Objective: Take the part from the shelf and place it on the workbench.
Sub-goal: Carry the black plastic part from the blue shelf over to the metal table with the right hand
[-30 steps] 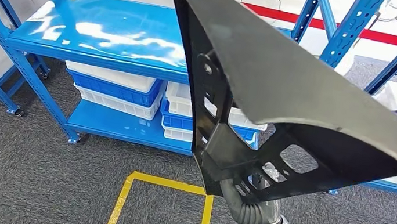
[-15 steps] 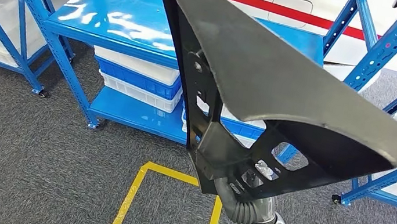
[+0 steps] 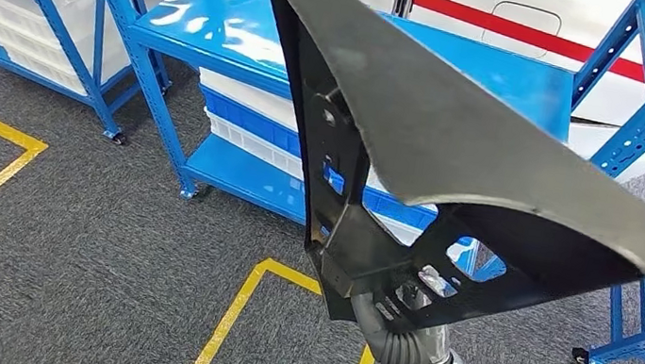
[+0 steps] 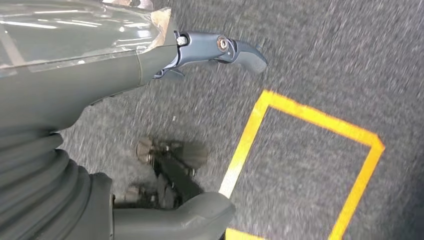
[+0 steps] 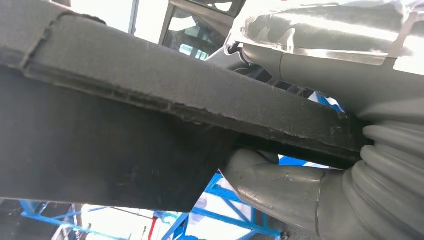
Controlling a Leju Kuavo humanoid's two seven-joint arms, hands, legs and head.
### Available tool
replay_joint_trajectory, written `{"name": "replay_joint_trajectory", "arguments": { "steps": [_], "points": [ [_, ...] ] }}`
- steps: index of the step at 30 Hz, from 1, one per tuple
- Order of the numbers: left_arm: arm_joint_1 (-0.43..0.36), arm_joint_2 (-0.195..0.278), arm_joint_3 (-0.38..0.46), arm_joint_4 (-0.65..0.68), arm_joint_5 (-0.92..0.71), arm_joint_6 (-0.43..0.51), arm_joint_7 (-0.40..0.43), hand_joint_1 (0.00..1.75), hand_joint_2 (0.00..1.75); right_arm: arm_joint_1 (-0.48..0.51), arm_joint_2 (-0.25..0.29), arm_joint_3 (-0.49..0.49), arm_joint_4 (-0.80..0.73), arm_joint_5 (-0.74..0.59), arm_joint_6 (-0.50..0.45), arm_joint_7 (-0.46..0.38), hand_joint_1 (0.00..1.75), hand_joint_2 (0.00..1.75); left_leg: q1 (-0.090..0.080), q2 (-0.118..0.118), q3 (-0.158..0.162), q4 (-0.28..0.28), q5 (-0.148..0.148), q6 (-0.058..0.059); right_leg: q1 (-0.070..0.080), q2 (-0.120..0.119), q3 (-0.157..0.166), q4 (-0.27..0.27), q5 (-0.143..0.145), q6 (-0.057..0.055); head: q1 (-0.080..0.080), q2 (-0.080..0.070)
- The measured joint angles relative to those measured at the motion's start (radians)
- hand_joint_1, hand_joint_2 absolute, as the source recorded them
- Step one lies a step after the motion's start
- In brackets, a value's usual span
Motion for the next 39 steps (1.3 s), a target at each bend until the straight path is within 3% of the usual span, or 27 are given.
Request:
{"name": "replay_joint_trajectory", "arguments": {
  "steps": [3,4,5,6,8,10,11,14,16,18,20,21,22,24,26,28,29,31,33,35,36,37,39],
  "points": [
    [-0.001,0.000,0.000,-0.001,-0.002,-0.002,0.000,0.00,1.75,0.001,0.000,0.001,-0.001,-0.002,-0.003,-0.001,1.75,1.75,0.004,0.044,-0.077,0.178,-0.098,-0.014,0.003,-0.030,-0.003,-0.001,0.003,-0.008,-0.007,0.000],
    [-0.002,0.000,0.000,-0.001,-0.002,-0.002,0.000,0.00,1.75,0.001,0.000,0.001,-0.001,-0.003,-0.004,-0.001,1.75,1.75,0.006,0.048,-0.099,0.229,-0.116,-0.018,0.004,-0.041,-0.004,-0.001,0.002,-0.008,-0.007,0.000],
    [-0.001,0.000,0.000,-0.001,-0.002,-0.002,0.000,0.00,1.75,0.002,0.000,0.002,0.000,-0.005,-0.004,-0.003,1.75,1.75,0.008,0.051,-0.106,0.249,-0.116,-0.020,0.006,-0.051,-0.005,-0.001,0.002,-0.008,-0.007,0.000],
    [-0.001,0.000,0.001,-0.001,-0.002,0.000,0.000,0.00,1.75,0.002,0.000,0.003,0.000,-0.006,-0.004,-0.006,1.75,1.75,0.009,0.055,-0.093,0.228,-0.099,-0.020,0.006,-0.061,-0.004,0.000,0.002,-0.008,-0.007,0.000],
    [-0.002,0.000,0.003,-0.001,-0.002,0.004,0.000,0.00,1.75,0.002,0.000,0.007,0.002,-0.010,-0.004,-0.013,1.75,1.75,0.009,0.080,-0.020,0.099,-0.039,-0.016,0.007,-0.077,-0.003,0.000,0.002,-0.007,-0.007,0.000],
    [-0.006,0.000,0.006,-0.001,-0.002,0.008,0.000,0.00,1.75,0.001,0.000,0.011,0.003,-0.013,-0.004,-0.020,1.75,1.75,0.003,0.106,0.034,-0.009,-0.007,-0.007,0.016,-0.091,-0.004,0.002,-0.001,-0.002,-0.006,0.000],
    [-0.007,0.000,0.007,-0.001,-0.002,0.008,0.000,0.00,1.75,0.001,0.000,0.014,0.005,-0.016,-0.004,-0.024,1.75,1.75,-0.002,0.111,0.041,-0.028,-0.006,-0.002,0.019,-0.098,-0.006,0.002,-0.002,0.000,-0.005,0.000],
    [-0.005,0.001,0.012,0.000,-0.005,0.006,0.000,0.00,1.75,0.001,0.000,0.023,0.012,-0.032,-0.004,-0.038,1.75,1.75,-0.007,0.086,0.038,-0.039,0.002,0.019,0.022,-0.113,-0.011,0.007,-0.009,0.012,-0.002,0.000],
    [-0.011,0.002,0.015,0.005,-0.012,0.003,0.000,0.00,1.75,0.000,0.000,0.026,0.016,-0.051,-0.005,-0.046,1.75,1.75,-0.004,0.069,0.039,-0.049,0.012,0.034,0.019,-0.077,-0.041,0.070,-0.044,0.013,0.001,0.000],
    [-0.025,0.004,0.016,0.019,-0.020,0.000,0.000,0.00,1.75,-0.001,-0.002,0.027,0.020,-0.070,-0.005,-0.048,1.75,1.75,-0.004,0.049,0.034,-0.050,0.017,0.042,0.013,-0.034,-0.106,0.203,-0.102,0.005,0.005,0.000],
    [-0.035,0.006,0.017,0.036,-0.026,-0.002,0.000,0.00,1.75,-0.002,-0.006,0.029,0.025,-0.079,-0.005,-0.045,1.75,1.75,-0.005,0.026,0.031,-0.049,0.019,0.044,0.011,-0.024,-0.154,0.296,-0.129,0.009,0.006,0.000],
    [-0.037,0.007,0.017,0.044,-0.028,-0.003,0.000,0.00,1.75,-0.002,-0.008,0.030,0.026,-0.081,-0.005,-0.043,1.75,1.75,-0.005,0.015,0.031,-0.048,0.019,0.044,0.010,-0.021,-0.151,0.289,-0.118,0.016,0.007,0.000],
    [-0.038,0.007,0.017,0.051,-0.031,-0.004,0.000,0.00,1.75,-0.002,-0.011,0.032,0.027,-0.083,-0.005,-0.042,1.75,1.75,-0.005,0.004,0.032,-0.048,0.020,0.042,0.008,-0.017,-0.128,0.241,-0.092,0.026,0.007,0.000],
    [-0.042,0.008,0.017,0.065,-0.036,-0.007,0.000,0.00,1.75,-0.001,-0.015,0.034,0.027,-0.085,-0.005,-0.039,1.75,1.75,-0.008,-0.018,0.031,-0.042,0.019,0.036,0.003,0.008,-0.062,0.099,-0.033,0.039,0.007,0.000],
    [-0.048,0.009,0.016,0.081,-0.046,-0.009,0.000,0.00,1.75,0.005,-0.022,0.038,0.027,-0.090,-0.008,-0.033,1.75,1.75,-0.010,-0.035,0.026,-0.036,0.017,0.027,0.000,0.025,-0.029,0.023,-0.007,0.034,0.006,0.000],
    [-0.047,0.011,0.014,0.092,-0.057,-0.007,0.000,0.00,1.75,0.017,-0.029,0.043,0.025,-0.093,-0.011,-0.030,1.75,1.75,-0.007,-0.048,0.020,-0.035,0.018,0.016,0.002,0.016,-0.024,0.017,-0.004,0.019,0.005,0.000],
    [-0.045,0.013,0.012,0.094,-0.061,-0.004,0.000,0.00,1.75,0.022,-0.033,0.047,0.024,-0.094,-0.012,-0.030,1.75,1.75,-0.004,-0.043,0.017,-0.030,0.014,0.011,0.002,0.009,-0.022,0.016,-0.001,0.012,0.005,0.000],
    [-0.041,0.014,0.009,0.093,-0.062,0.002,0.000,0.00,1.75,0.034,-0.037,0.054,0.018,-0.097,-0.009,-0.034,1.75,1.75,-0.001,-0.006,-0.007,0.023,-0.021,0.001,-0.001,-0.006,-0.020,0.014,0.002,-0.001,0.000,0.000],
    [-0.040,0.014,0.006,0.085,-0.059,0.005,0.000,0.00,1.75,0.049,-0.043,0.059,0.013,-0.104,-0.001,-0.045,1.75,1.75,0.000,0.038,-0.064,0.148,-0.090,-0.007,0.003,-0.026,-0.019,0.014,0.000,-0.010,-0.005,0.000],
    [-0.038,0.014,0.004,0.073,-0.057,0.005,0.000,0.00,1.75,0.062,-0.049,0.064,0.011,-0.111,0.007,-0.055,1.75,1.75,0.003,0.051,-0.114,0.252,-0.127,-0.012,0.008,-0.047,-0.019,0.014,-0.003,-0.015,-0.006,0.000],
    [-0.036,0.014,0.003,0.068,-0.056,0.005,0.000,0.00,1.75,0.065,-0.052,0.066,0.010,-0.113,0.009,-0.058,1.75,1.75,0.003,0.054,-0.115,0.255,-0.118,-0.012,0.009,-0.057,-0.018,0.014,-0.004,-0.016,-0.006,0.000],
    [-0.034,0.014,0.002,0.065,-0.056,0.005,0.000,0.00,1.75,0.067,-0.054,0.068,0.010,-0.114,0.010,-0.060,1.75,1.75,0.003,0.057,-0.098,0.222,-0.095,-0.010,0.010,-0.065,-0.017,0.014,-0.006,-0.017,-0.006,0.000],
    [-0.031,0.014,-0.002,0.059,-0.056,0.005,0.000,0.00,1.75,0.068,-0.057,0.070,0.009,-0.115,0.010,-0.062,1.75,1.75,-0.001,0.085,-0.027,0.088,-0.035,-0.003,0.014,-0.080,-0.012,0.014,-0.010,-0.015,-0.006,0.000]
  ]
}}
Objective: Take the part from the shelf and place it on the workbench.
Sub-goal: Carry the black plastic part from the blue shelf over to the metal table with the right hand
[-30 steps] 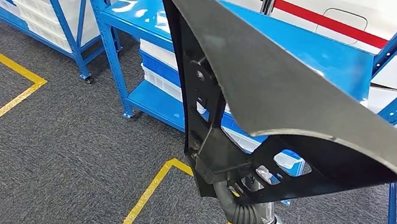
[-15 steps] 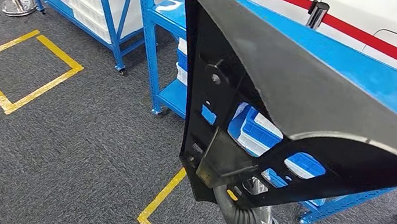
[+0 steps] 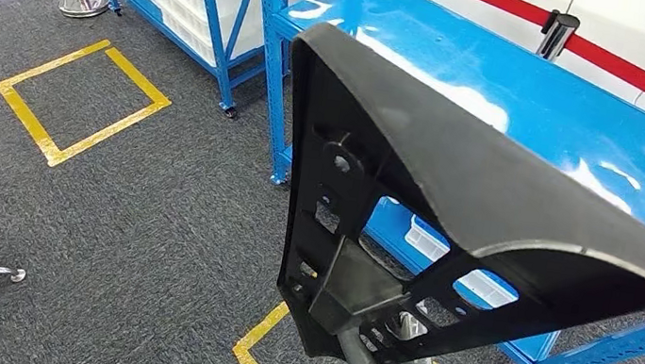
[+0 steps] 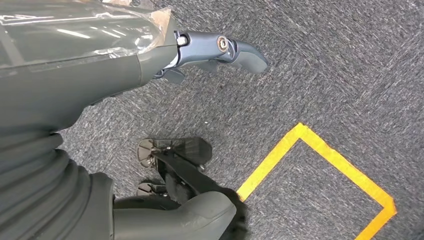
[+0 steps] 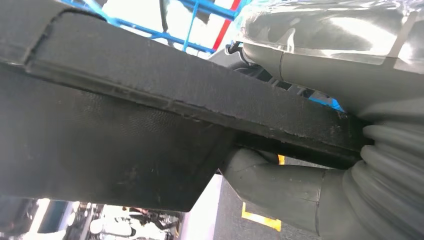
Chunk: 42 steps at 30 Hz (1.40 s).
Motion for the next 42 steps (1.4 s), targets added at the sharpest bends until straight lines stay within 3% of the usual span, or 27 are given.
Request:
{"name": "replay_joint_trajectory", "arguments": {
  "steps": [2,3,5,6,7,9,11,12,13,15,16,18,19,20,22,24,26,27,28,29,32,34,36,38,40,42],
  "points": [
    [-0.002,0.000,-0.003,-0.006,0.000,0.000,0.000,0.00,1.75,0.001,-0.002,0.001,-0.002,0.000,0.000,-0.002,1.75,1.75,-0.009,0.028,0.047,-0.092,0.027,0.009,0.008,-0.014,0.002,0.001,-0.005,0.006,0.002,0.000],
    [-0.002,0.000,-0.003,-0.008,0.000,0.000,0.000,0.00,1.75,0.001,-0.003,0.001,-0.002,-0.001,0.000,-0.003,1.75,1.75,-0.013,0.031,0.052,-0.105,0.026,0.012,0.011,-0.022,0.002,0.001,-0.007,0.010,0.002,0.000],
    [0.001,0.000,-0.004,-0.013,0.000,0.000,0.000,0.00,1.75,0.002,-0.005,0.002,-0.003,-0.004,0.004,-0.006,1.75,1.75,-0.015,0.011,0.052,-0.113,0.031,0.023,0.011,-0.032,0.002,0.004,-0.012,0.017,0.004,0.000],
    [0.003,-0.001,-0.004,-0.016,0.001,-0.002,0.000,0.00,1.75,0.003,-0.006,0.003,-0.004,-0.006,0.008,-0.008,1.75,1.75,-0.014,0.001,0.054,-0.119,0.034,0.028,0.010,-0.022,-0.002,0.016,-0.021,0.020,0.004,0.000],
    [0.005,-0.001,-0.005,-0.021,0.002,-0.006,0.000,0.00,1.75,0.004,-0.007,0.003,-0.005,-0.008,0.012,-0.010,1.75,1.75,-0.011,-0.008,0.057,-0.124,0.039,0.035,0.008,-0.004,-0.014,0.046,-0.038,0.021,0.004,0.000],
    [0.004,-0.001,-0.006,-0.034,0.005,-0.021,-0.001,0.00,1.75,0.011,-0.008,0.004,-0.006,-0.010,0.017,-0.017,1.75,1.75,-0.010,-0.029,0.059,-0.127,0.043,0.042,0.003,0.039,-0.069,0.163,-0.089,0.015,0.008,0.000],
    [0.003,0.002,-0.012,-0.045,0.002,-0.036,0.000,0.00,1.75,0.024,-0.007,0.007,-0.004,-0.005,0.017,-0.024,1.75,1.75,-0.010,-0.054,0.059,-0.127,0.044,0.044,-0.002,0.054,-0.129,0.279,-0.124,0.015,0.012,0.000],
    [0.004,0.005,-0.018,-0.049,-0.001,-0.040,0.000,0.00,1.75,0.031,-0.005,0.010,-0.004,-0.001,0.016,-0.027,1.75,1.75,-0.009,-0.068,0.059,-0.126,0.044,0.044,-0.004,0.056,-0.139,0.293,-0.120,0.022,0.013,0.000],
    [0.005,0.008,-0.025,-0.052,-0.004,-0.042,0.000,0.00,1.75,0.037,-0.003,0.013,-0.004,0.003,0.014,-0.029,1.75,1.75,-0.009,-0.081,0.060,-0.125,0.044,0.043,-0.008,0.059,-0.130,0.267,-0.102,0.031,0.013,0.000],
    [0.011,0.015,-0.041,-0.064,-0.001,-0.042,0.000,0.00,1.75,0.047,0.003,0.023,-0.007,0.010,0.011,-0.032,1.75,1.75,-0.006,-0.105,0.059,-0.119,0.041,0.037,-0.020,0.081,-0.075,0.140,-0.046,0.052,0.013,0.000],
    [0.014,0.019,-0.046,-0.073,0.004,-0.042,0.000,0.00,1.75,0.051,0.005,0.028,-0.008,0.012,0.010,-0.034,1.75,1.75,-0.007,-0.116,0.057,-0.113,0.039,0.031,-0.024,0.094,-0.051,0.084,-0.024,0.056,0.014,0.000],
    [0.022,0.028,-0.052,-0.090,0.014,-0.043,0.000,0.00,1.75,0.052,0.008,0.036,-0.010,0.009,0.013,-0.039,1.75,1.75,-0.008,-0.131,0.049,-0.105,0.036,0.018,-0.025,0.108,-0.031,0.036,-0.005,0.048,0.012,0.000],
    [0.026,0.032,-0.052,-0.095,0.017,-0.043,0.000,0.00,1.75,0.050,0.009,0.038,-0.010,0.005,0.017,-0.041,1.75,1.75,-0.007,-0.136,0.045,-0.104,0.037,0.012,-0.022,0.103,-0.030,0.035,-0.002,0.040,0.011,0.000],
    [0.030,0.035,-0.053,-0.098,0.019,-0.042,0.000,0.00,1.75,0.045,0.010,0.039,-0.009,0.000,0.023,-0.042,1.75,1.75,-0.003,-0.137,0.043,-0.104,0.038,0.008,-0.021,0.096,-0.029,0.035,0.001,0.034,0.010,0.000],
    [0.035,0.041,-0.054,-0.098,0.022,-0.042,0.000,0.00,1.75,0.031,0.015,0.039,-0.008,-0.010,0.033,-0.042,1.75,1.75,0.000,-0.101,0.032,-0.078,0.020,0.000,-0.021,0.082,-0.029,0.032,0.005,0.022,0.007,0.000],
    [0.034,0.046,-0.054,-0.097,0.025,-0.050,0.000,0.00,1.75,0.024,0.022,0.039,-0.008,-0.014,0.035,-0.041,1.75,1.75,0.001,-0.049,-0.009,0.014,-0.034,-0.007,-0.018,0.063,-0.029,0.031,0.006,0.010,0.001,0.000],
    [0.031,0.050,-0.056,-0.097,0.020,-0.060,0.000,0.00,1.75,0.026,0.024,0.038,-0.008,-0.015,0.032,-0.039,1.75,1.75,0.003,-0.033,-0.065,0.133,-0.089,-0.012,-0.011,0.039,-0.031,0.031,0.005,0.003,-0.001,0.000],
    [0.031,0.051,-0.057,-0.096,0.018,-0.065,0.000,0.00,1.75,0.028,0.024,0.038,-0.008,-0.015,0.030,-0.038,1.75,1.75,0.003,-0.032,-0.080,0.164,-0.096,-0.012,-0.009,0.027,-0.032,0.031,0.004,0.002,-0.001,0.000],
    [0.032,0.051,-0.058,-0.095,0.015,-0.068,0.000,0.00,1.75,0.031,0.024,0.038,-0.009,-0.015,0.027,-0.038,1.75,1.75,0.003,-0.031,-0.077,0.160,-0.086,-0.010,-0.007,0.016,-0.033,0.031,0.004,0.002,-0.001,0.000],
    [0.032,0.052,-0.060,-0.094,0.014,-0.070,0.000,0.00,1.75,0.033,0.025,0.038,-0.010,-0.015,0.024,-0.038,1.75,1.75,0.002,-0.027,-0.054,0.120,-0.062,-0.007,-0.006,0.006,-0.033,0.031,0.003,0.001,-0.001,0.000],
    [0.030,0.053,-0.065,-0.094,0.007,-0.072,0.000,0.00,1.75,0.036,0.027,0.038,-0.013,-0.015,0.016,-0.038,1.75,1.75,-0.009,0.017,0.046,-0.059,0.005,0.009,0.002,-0.017,-0.031,0.032,0.002,0.004,0.000,0.000],
    [0.027,0.056,-0.069,-0.094,0.004,-0.072,0.000,0.00,1.75,0.037,0.029,0.038,-0.014,-0.015,0.015,-0.038,1.75,1.75,-0.019,0.024,0.061,-0.095,0.008,0.017,0.005,-0.032,-0.030,0.031,0.001,0.007,0.000,0.000],
    [0.030,0.058,-0.071,-0.093,0.004,-0.072,0.000,0.00,1.75,0.038,0.031,0.038,-0.016,-0.016,0.014,-0.038,1.75,1.75,-0.019,0.006,0.063,-0.105,0.016,0.027,0.005,-0.041,-0.030,0.032,-0.001,0.013,0.000,0.000],
    [0.030,0.059,-0.075,-0.092,0.003,-0.072,0.000,0.00,1.75,0.038,0.032,0.038,-0.018,-0.016,0.014,-0.038,1.75,1.75,-0.014,-0.013,0.070,-0.120,0.028,0.038,0.005,-0.007,-0.048,0.078,-0.028,0.015,0.001,0.000],
    [0.027,0.059,-0.078,-0.092,0.003,-0.072,0.000,0.00,1.75,0.042,0.032,0.038,-0.017,-0.016,0.014,-0.038,1.75,1.75,-0.011,-0.034,0.071,-0.125,0.035,0.045,0.000,0.041,-0.103,0.195,-0.081,0.009,0.003,0.000],
    [0.025,0.060,-0.078,-0.091,0.004,-0.072,0.000,0.00,1.75,0.044,0.031,0.039,-0.015,-0.015,0.011,-0.038,1.75,1.75,-0.011,-0.058,0.069,-0.125,0.036,0.047,-0.005,0.055,-0.152,0.291,-0.111,0.012,0.004,0.000]
  ]
}}
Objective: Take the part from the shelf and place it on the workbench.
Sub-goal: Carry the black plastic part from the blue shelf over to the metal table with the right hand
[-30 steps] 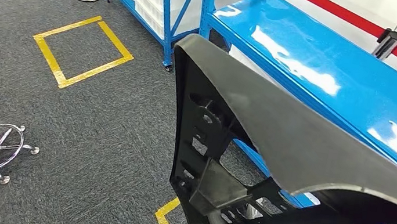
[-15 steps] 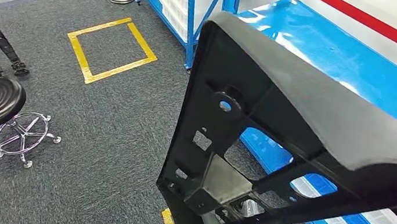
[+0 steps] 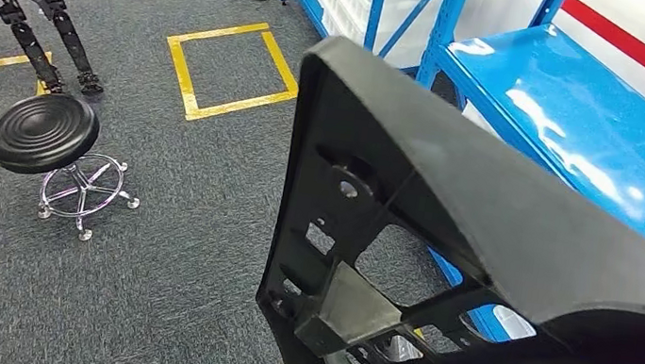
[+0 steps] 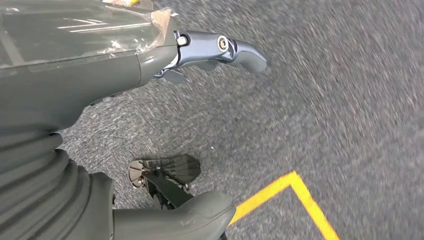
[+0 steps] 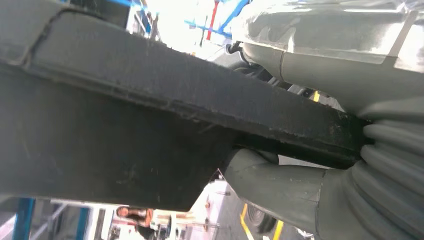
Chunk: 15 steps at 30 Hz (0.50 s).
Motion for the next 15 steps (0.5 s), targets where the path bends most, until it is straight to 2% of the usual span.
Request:
{"name": "replay_joint_trajectory", "arguments": {
  "steps": [1,2,3,4,5,6,8,9,11,13,14,15],
  "points": [
    [0.000,0.000,0.000,0.001,0.000,0.000,0.000,0.00,1.75,0.000,0.000,0.000,0.001,0.000,-0.002,0.000,1.75,1.75,0.000,-0.013,0.000,0.001,0.000,0.000,-0.002,0.002,-0.001,-0.001,0.008,0.008,0.000,0.000],
    [0.000,0.001,0.000,0.001,0.001,0.000,0.000,0.00,1.75,0.000,0.000,0.000,0.001,0.000,-0.004,0.000,1.75,1.75,0.001,-0.026,0.001,0.002,0.000,-0.002,-0.005,0.005,0.017,-0.040,0.031,0.019,0.000,0.000],
    [0.000,0.001,0.000,0.002,0.000,0.000,0.000,0.00,1.75,-0.001,0.000,0.000,0.001,0.000,-0.006,0.000,1.75,1.75,0.002,-0.038,0.000,0.006,-0.002,-0.004,-0.010,0.016,0.050,-0.107,0.061,0.030,0.000,0.000],
    [-0.001,0.002,-0.001,0.003,0.000,-0.001,0.000,0.00,1.75,-0.002,0.000,0.000,0.001,-0.001,-0.009,0.000,1.75,1.75,0.001,-0.050,-0.001,0.011,-0.004,-0.009,-0.013,0.031,0.079,-0.172,0.086,0.037,0.000,0.000],
    [-0.002,0.004,-0.001,0.004,0.000,-0.002,0.000,0.00,1.75,-0.003,0.000,0.000,0.000,-0.001,-0.012,-0.001,1.75,1.75,0.000,-0.061,-0.004,0.016,-0.007,-0.014,-0.015,0.042,0.102,-0.221,0.103,0.037,0.000,0.000],
    [-0.003,0.005,-0.001,0.006,-0.001,-0.003,0.000,0.00,1.75,-0.003,0.000,0.000,0.000,-0.002,-0.014,-0.001,1.75,1.75,0.000,-0.068,-0.008,0.019,-0.008,-0.020,-0.016,0.051,0.113,-0.248,0.110,0.034,0.000,0.000],
    [-0.005,0.008,-0.002,0.011,-0.002,-0.007,0.000,0.00,1.75,-0.004,0.000,-0.001,-0.002,-0.002,-0.018,-0.002,1.75,1.75,0.002,-0.080,-0.015,0.020,-0.007,-0.031,-0.013,0.042,0.116,-0.255,0.114,0.020,0.000,0.000],
    [-0.005,0.009,-0.002,0.015,-0.003,-0.008,0.000,0.00,1.75,-0.005,0.000,-0.002,-0.003,-0.003,-0.021,-0.002,1.75,1.75,0.005,-0.077,-0.018,0.022,-0.008,-0.035,-0.013,0.035,0.117,-0.257,0.116,0.015,0.000,0.000],
    [-0.006,0.011,-0.004,0.022,-0.003,-0.009,0.000,0.00,1.75,-0.004,0.001,-0.003,-0.005,-0.003,-0.025,-0.002,1.75,1.75,0.008,-0.038,-0.038,0.062,-0.034,-0.045,-0.016,0.019,0.119,-0.260,0.118,0.001,-0.003,0.000],
    [-0.012,0.012,-0.005,0.025,-0.002,-0.009,0.000,0.00,1.75,-0.002,0.001,-0.004,-0.006,-0.003,-0.029,-0.002,1.75,1.75,0.010,0.009,-0.093,0.175,-0.093,-0.054,-0.013,0.000,0.121,-0.261,0.116,-0.009,-0.007,0.000],
    [-0.015,0.012,-0.005,0.026,-0.001,-0.009,0.000,0.00,1.75,-0.001,0.001,-0.004,-0.007,-0.003,-0.031,-0.002,1.75,1.75,0.012,0.018,-0.128,0.242,-0.120,-0.057,-0.011,-0.012,0.121,-0.261,0.114,-0.011,-0.008,0.000],
    [-0.017,0.012,-0.005,0.027,-0.001,-0.009,0.000,0.00,1.75,0.000,0.001,-0.004,-0.007,-0.003,-0.031,-0.002,1.75,1.75,0.014,0.023,-0.155,0.291,-0.133,-0.059,-0.009,-0.023,0.121,-0.261,0.113,-0.013,-0.008,0.000]
  ]
}}
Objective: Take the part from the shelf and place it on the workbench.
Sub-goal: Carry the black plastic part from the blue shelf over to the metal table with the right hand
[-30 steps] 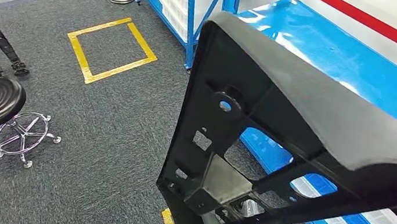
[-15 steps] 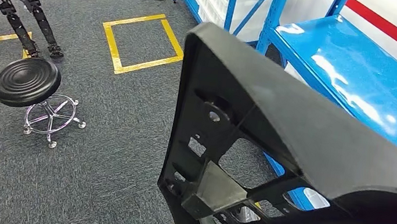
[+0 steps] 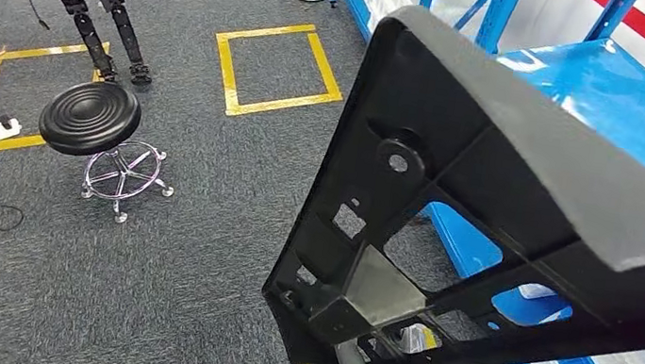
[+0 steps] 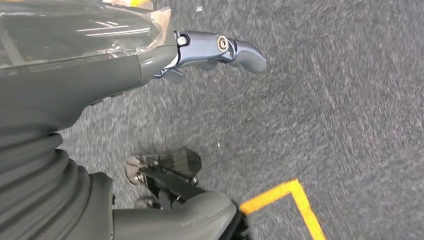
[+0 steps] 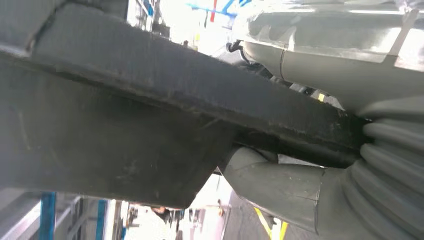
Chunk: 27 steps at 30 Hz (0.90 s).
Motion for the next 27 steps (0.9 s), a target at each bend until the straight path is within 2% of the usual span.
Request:
{"name": "replay_joint_trajectory", "arguments": {
  "steps": [1,2,3,5,7,9,10,12,13,14,15,16,17,19,20,21,22,24,25,27],
  "points": [
    [0.000,0.000,0.000,0.002,0.000,0.000,0.000,0.00,1.75,0.000,0.000,0.000,0.000,0.000,0.000,0.000,1.75,1.75,0.001,0.003,-0.011,0.016,0.005,0.000,0.001,-0.011,0.001,0.000,-0.002,-0.002,0.000,0.000],
    [0.000,0.000,0.000,0.003,0.000,0.000,0.000,0.00,1.75,0.000,0.000,0.000,0.000,0.000,-0.001,0.000,1.75,1.75,0.001,0.007,-0.002,-0.008,0.028,0.001,0.002,-0.021,0.003,0.000,-0.004,-0.003,0.000,0.000],
    [0.000,0.000,0.000,0.005,0.000,0.000,0.000,0.00,1.75,0.000,0.000,0.000,0.000,0.000,-0.001,0.000,1.75,1.75,0.001,0.014,0.025,-0.065,0.063,0.003,0.003,-0.029,0.006,0.000,-0.006,-0.003,0.000,0.000],
    [-0.003,0.000,0.000,0.006,0.000,0.000,0.000,0.00,1.75,0.000,0.000,0.000,0.000,0.000,-0.001,0.000,1.75,1.75,-0.005,0.052,0.091,-0.196,0.117,0.012,0.009,-0.045,0.012,0.001,-0.012,0.000,0.000,0.000],
    [-0.007,0.000,0.000,0.006,0.001,0.001,0.000,0.00,1.75,0.000,0.000,0.000,0.000,0.000,-0.001,0.000,1.75,1.75,-0.016,0.073,0.117,-0.253,0.128,0.020,0.015,-0.059,0.015,0.001,-0.017,0.008,0.002,0.000],
    [-0.008,0.002,0.000,0.007,0.005,0.005,0.000,0.00,1.75,-0.002,0.001,0.000,0.000,0.000,-0.001,0.001,1.75,1.75,-0.020,0.053,0.117,-0.261,0.129,0.031,0.018,-0.075,0.017,-0.001,-0.021,0.016,0.002,0.000],
    [-0.007,0.002,0.000,0.008,0.007,0.007,0.000,0.00,1.75,-0.003,0.001,-0.001,0.000,0.000,-0.001,0.001,1.75,1.75,-0.019,0.043,0.122,-0.268,0.133,0.036,0.018,-0.069,0.017,0.004,-0.026,0.021,0.002,0.000],
    [-0.008,0.003,0.000,0.009,0.013,0.010,0.000,0.00,1.75,-0.006,0.000,-0.002,0.000,-0.001,-0.001,0.001,1.75,1.75,-0.013,0.022,0.134,-0.281,0.140,0.047,0.017,-0.028,-0.007,0.064,-0.056,0.022,0.005,0.000],
    [-0.008,0.003,0.000,0.009,0.016,0.011,0.000,0.00,1.75,-0.006,-0.001,-0.002,0.002,-0.002,-0.001,0.001,1.75,1.75,-0.012,0.011,0.135,-0.283,0.141,0.049,0.014,-0.002,-0.035,0.123,-0.080,0.018,0.007,0.000],
    [-0.010,0.003,0.000,0.009,0.018,0.011,0.000,0.00,1.75,-0.004,-0.003,-0.003,0.003,-0.004,-0.001,0.001,1.75,1.75,-0.012,-0.001,0.135,-0.283,0.140,0.051,0.014,0.014,-0.070,0.190,-0.106,0.015,0.009,0.000],
    [-0.010,0.003,0.000,0.009,0.020,0.012,0.000,0.00,1.75,-0.002,-0.005,-0.003,0.005,-0.005,-0.001,0.000,1.75,1.75,-0.012,-0.014,0.136,-0.283,0.140,0.051,0.013,0.021,-0.101,0.245,-0.122,0.014,0.010,0.000],
    [-0.008,0.003,0.000,0.009,0.021,0.012,0.000,0.00,1.75,0.000,-0.007,-0.003,0.008,-0.006,-0.001,-0.001,1.75,1.75,-0.012,-0.028,0.136,-0.282,0.140,0.051,0.012,0.023,-0.119,0.272,-0.125,0.017,0.011,0.000],
    [-0.006,0.003,0.000,0.009,0.022,0.013,0.000,0.00,1.75,0.001,-0.009,-0.003,0.010,-0.007,-0.001,-0.002,1.75,1.75,-0.012,-0.041,0.137,-0.282,0.140,0.051,0.011,0.025,-0.119,0.260,-0.111,0.025,0.011,0.000],
    [-0.002,0.002,0.000,0.010,0.022,0.017,0.000,0.00,1.75,0.002,-0.010,-0.003,0.012,-0.009,-0.001,-0.005,1.75,1.75,-0.010,-0.068,0.139,-0.279,0.138,0.047,0.004,0.043,-0.070,0.137,-0.050,0.044,0.011,0.000],
    [0.000,0.002,0.000,0.010,0.023,0.019,0.000,0.00,1.75,0.002,-0.010,-0.002,0.013,-0.010,-0.001,-0.006,1.75,1.75,-0.012,-0.080,0.139,-0.276,0.135,0.043,0.000,0.058,-0.044,0.074,-0.023,0.048,0.012,0.000],
    [0.001,0.002,0.000,0.010,0.023,0.021,0.000,0.00,1.75,0.002,-0.010,-0.002,0.014,-0.011,-0.001,-0.006,1.75,1.75,-0.013,-0.090,0.138,-0.273,0.133,0.038,-0.003,0.068,-0.023,0.029,-0.005,0.048,0.012,0.000],
    [0.002,0.002,0.000,0.010,0.024,0.021,0.000,0.00,1.75,0.003,-0.010,-0.002,0.015,-0.011,-0.001,-0.007,1.75,1.75,-0.014,-0.098,0.136,-0.272,0.132,0.033,-0.003,0.075,-0.014,0.009,0.002,0.043,0.012,0.000],
    [0.007,0.003,0.000,0.010,0.025,0.022,0.000,0.00,1.75,0.004,-0.010,-0.002,0.016,-0.012,-0.001,-0.007,1.75,1.75,-0.010,-0.109,0.132,-0.271,0.132,0.026,-0.001,0.063,-0.010,0.008,0.006,0.029,0.010,0.000],
    [0.010,0.002,0.000,0.011,0.025,0.022,0.000,0.00,1.75,0.003,-0.010,-0.002,0.016,-0.012,-0.001,-0.007,1.75,1.75,-0.008,-0.103,0.130,-0.267,0.129,0.022,-0.001,0.057,-0.009,0.007,0.007,0.024,0.010,0.000],
    [0.013,0.002,0.000,0.011,0.025,0.022,0.000,0.00,1.75,0.003,-0.009,-0.003,0.016,-0.012,-0.001,-0.007,1.75,1.75,-0.006,-0.060,0.106,-0.216,0.097,0.013,-0.003,0.041,-0.007,0.005,0.008,0.011,0.003,0.000]
  ]
}}
